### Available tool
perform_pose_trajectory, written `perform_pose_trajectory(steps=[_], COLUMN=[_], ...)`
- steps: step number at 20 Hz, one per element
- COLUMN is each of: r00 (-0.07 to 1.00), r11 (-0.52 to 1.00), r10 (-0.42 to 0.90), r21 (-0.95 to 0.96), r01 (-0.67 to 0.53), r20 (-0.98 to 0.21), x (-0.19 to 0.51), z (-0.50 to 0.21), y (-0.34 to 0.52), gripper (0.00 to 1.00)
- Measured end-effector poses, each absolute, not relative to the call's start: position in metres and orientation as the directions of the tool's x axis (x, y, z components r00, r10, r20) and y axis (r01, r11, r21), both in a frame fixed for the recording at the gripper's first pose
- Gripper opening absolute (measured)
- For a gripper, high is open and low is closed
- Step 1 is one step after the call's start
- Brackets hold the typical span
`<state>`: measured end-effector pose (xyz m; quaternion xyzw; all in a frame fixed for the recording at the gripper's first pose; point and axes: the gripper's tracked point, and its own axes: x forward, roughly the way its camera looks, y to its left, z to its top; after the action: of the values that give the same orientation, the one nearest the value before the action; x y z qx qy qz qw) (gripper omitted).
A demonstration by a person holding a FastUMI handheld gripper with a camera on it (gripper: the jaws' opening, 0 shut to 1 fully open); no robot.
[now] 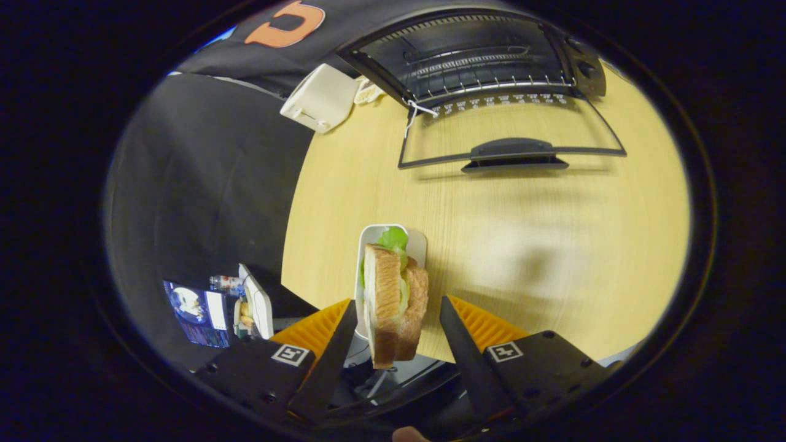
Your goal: Open the toaster oven, put the food inside, and close the toaster oven door.
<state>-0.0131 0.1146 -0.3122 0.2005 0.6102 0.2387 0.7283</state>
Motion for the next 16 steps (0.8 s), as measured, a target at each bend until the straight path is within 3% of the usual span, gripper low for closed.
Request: perform_pose_trajectory(steps=[3, 6, 10, 16], r00=[0.100, 0.088, 0.096, 0.154], r11=[0.774, 0.769, 0.755, 0.688], r10=[0.633, 0.639, 0.655, 0.720], r21=[0.632, 0.639, 0.655, 0.724], r01=[-0.043, -0.033, -0.036, -0.037], r20=[-0.768, -0.764, -0.749, -0.677], x=[-0.015, -0.015, -0.015, -0.002], z=[-0.311, -0.309, -0.297, -0.243], y=[0.126, 0.125, 0.124, 0.119], gripper=[0.75, 0.47, 0.38, 0.35])
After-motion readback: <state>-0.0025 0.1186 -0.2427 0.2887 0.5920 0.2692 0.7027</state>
